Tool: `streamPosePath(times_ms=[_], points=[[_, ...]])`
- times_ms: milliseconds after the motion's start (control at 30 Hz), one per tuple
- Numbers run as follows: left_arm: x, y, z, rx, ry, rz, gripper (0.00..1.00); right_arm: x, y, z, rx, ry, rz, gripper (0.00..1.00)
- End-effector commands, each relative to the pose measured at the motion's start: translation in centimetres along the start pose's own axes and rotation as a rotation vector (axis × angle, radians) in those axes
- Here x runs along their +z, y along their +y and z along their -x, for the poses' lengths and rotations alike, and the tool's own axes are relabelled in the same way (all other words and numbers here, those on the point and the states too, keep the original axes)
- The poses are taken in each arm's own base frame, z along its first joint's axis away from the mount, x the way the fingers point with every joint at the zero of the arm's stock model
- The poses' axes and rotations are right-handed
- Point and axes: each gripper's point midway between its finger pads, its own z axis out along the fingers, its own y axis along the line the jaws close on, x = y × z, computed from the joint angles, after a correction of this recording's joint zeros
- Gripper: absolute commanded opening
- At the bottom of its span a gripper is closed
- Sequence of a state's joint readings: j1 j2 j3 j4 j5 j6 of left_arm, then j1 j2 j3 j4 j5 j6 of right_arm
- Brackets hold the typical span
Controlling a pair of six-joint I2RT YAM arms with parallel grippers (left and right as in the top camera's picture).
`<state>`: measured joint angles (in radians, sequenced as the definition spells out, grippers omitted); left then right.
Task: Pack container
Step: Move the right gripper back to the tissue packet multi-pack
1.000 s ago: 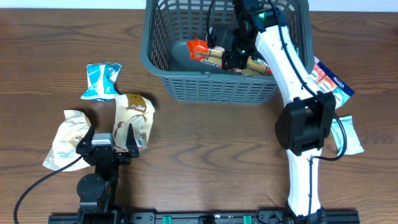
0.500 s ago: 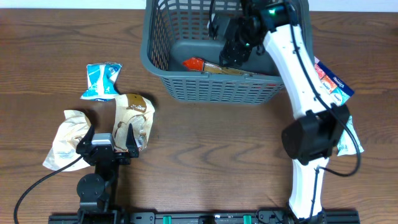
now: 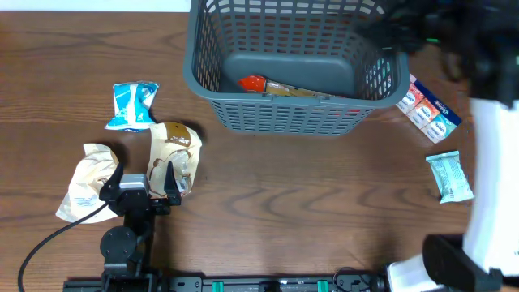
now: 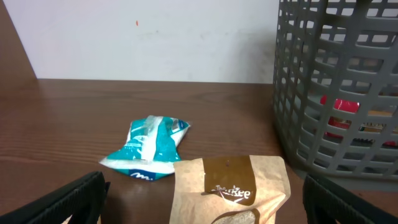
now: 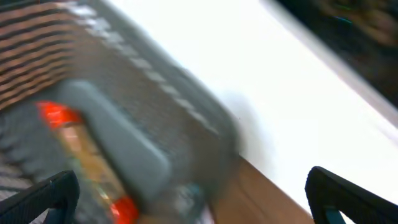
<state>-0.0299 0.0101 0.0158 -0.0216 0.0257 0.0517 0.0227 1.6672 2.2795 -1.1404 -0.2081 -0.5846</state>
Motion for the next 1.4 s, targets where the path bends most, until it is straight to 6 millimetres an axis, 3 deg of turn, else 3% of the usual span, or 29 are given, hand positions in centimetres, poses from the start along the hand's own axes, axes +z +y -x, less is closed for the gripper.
streamPosePath(times_ms=[0, 67, 167, 300, 367, 600, 800, 1133, 1367], points=[[0.0, -0.1, -1.6, -0.001, 0.051, -0.008, 0.99, -3.4, -5.0, -3.0, 0.218, 0.068, -0.185, 0.99], [0.0, -0.1, -1.6, -0.001, 0.051, -0.007, 0.99, -4.6, -6.7, -6.3, 0.294, 0.157, -0.241, 0.99], [0.0, -0.1, -1.6, -0.001, 0.051, -0.007, 0.99, -5.1, -7.4, -11.6, 0.378, 0.322, -0.23, 0.99], [0.0, -0.1, -1.6, -0.001, 0.051, -0.007, 0.99, -4.2, -6.9, -17.8, 0.394, 0.532, -0.124, 0.99], [0.0, -0.1, -1.6, -0.001, 0.051, -0.007, 0.99, -3.2, -7.5, -19.4, 0.438, 0.558, -0.113, 0.99], [0.0, -0.1, -1.6, -0.001, 0.051, -0.007, 0.99, 0.7, -7.6, -23.1, 0.533, 0.629, -0.023, 0.99], [0.0, -0.1, -1.6, -0.002, 0.051, -0.007, 0.99, 2.1, -6.4, -24.1, 0.569, 0.653, 0.055, 0.99], [0.0, -0.1, -1.6, -0.004, 0.051, -0.007, 0.99, 4.9, -9.4, -23.2, 0.268, 0.56, 0.03, 0.99], [0.0, -0.1, -1.5, -0.004, 0.051, -0.007, 0.99, 9.7, -7.5, -26.9, 0.084, 0.642, 0.192, 0.99]])
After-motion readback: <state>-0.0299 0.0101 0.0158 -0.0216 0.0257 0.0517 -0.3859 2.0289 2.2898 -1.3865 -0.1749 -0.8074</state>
